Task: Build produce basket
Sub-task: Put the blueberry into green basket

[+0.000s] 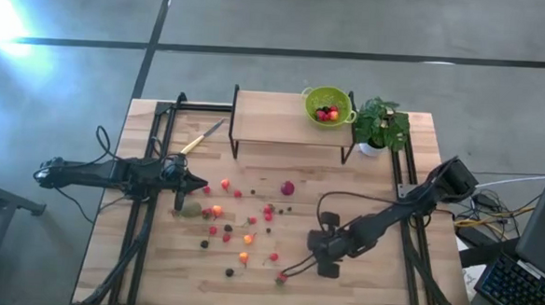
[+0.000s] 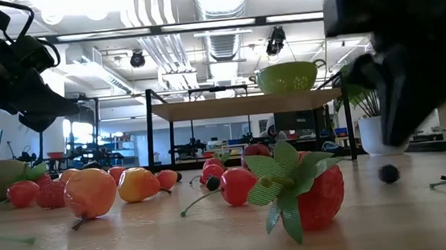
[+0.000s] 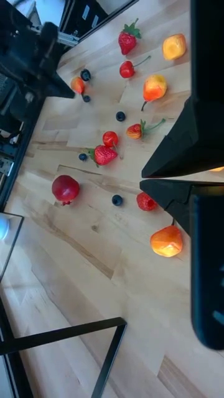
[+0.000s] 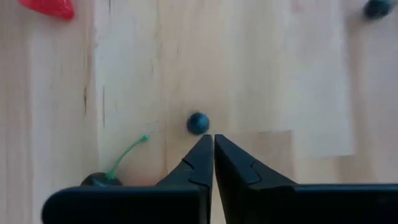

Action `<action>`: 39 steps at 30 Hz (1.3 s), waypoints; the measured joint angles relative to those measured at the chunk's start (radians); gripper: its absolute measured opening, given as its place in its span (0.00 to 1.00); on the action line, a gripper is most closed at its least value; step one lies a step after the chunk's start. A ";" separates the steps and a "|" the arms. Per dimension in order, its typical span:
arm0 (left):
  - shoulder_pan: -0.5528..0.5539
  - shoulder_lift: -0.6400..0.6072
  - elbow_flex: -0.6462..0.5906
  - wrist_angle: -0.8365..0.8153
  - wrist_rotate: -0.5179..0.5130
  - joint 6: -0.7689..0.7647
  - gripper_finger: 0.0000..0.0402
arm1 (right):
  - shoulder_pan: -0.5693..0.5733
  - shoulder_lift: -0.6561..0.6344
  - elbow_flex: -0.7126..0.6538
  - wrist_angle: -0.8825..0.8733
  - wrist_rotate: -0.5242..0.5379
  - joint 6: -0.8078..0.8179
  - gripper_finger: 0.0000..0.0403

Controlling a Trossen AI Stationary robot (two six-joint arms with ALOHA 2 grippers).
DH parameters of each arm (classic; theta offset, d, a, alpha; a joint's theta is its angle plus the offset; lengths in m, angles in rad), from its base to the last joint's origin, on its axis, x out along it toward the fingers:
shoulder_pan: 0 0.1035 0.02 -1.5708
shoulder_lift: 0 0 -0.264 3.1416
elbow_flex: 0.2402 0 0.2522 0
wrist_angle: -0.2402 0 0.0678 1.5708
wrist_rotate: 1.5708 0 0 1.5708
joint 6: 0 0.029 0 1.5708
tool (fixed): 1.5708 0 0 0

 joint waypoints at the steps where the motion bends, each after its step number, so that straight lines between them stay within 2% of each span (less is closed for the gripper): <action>1: 0.000 0.000 0.000 0.000 0.000 0.000 0.05 | -0.008 -0.010 0.020 -0.032 0.010 -0.024 0.02; 9: 0.000 0.000 0.000 0.000 0.000 0.000 0.05 | -0.091 -0.097 0.211 -0.317 0.108 -0.180 0.02; 15: 0.000 0.000 0.000 0.000 0.000 0.000 0.05 | -0.193 -0.174 0.361 -0.449 0.112 -0.288 0.02; 21: 0.000 -0.001 0.000 0.000 0.000 0.000 0.05 | -0.348 -0.258 0.485 -0.541 0.111 -0.361 0.02; 23: 0.000 -0.001 0.000 0.000 0.000 0.000 0.05 | -0.404 -0.286 0.504 -0.547 0.093 -0.351 0.02; 26: 0.000 -0.001 0.000 0.000 0.000 0.000 0.05 | -0.451 -0.319 0.492 -0.542 -0.017 -0.299 0.02; 29: 0.000 -0.001 0.000 0.000 0.000 0.000 0.05 | -0.387 -0.336 0.423 -0.528 -0.100 -0.358 0.02; 33: 0.000 -0.001 0.000 0.000 0.000 0.000 0.05 | -0.245 -0.342 0.321 -0.438 -0.120 -0.447 0.02; 36: 0.000 -0.001 0.000 0.000 0.000 0.000 0.05 | -0.164 -0.331 0.273 -0.377 -0.105 -0.426 0.02; 39: 0.000 -0.001 0.000 0.000 0.000 0.000 0.05 | -0.105 -0.302 0.242 -0.321 -0.107 -0.325 0.02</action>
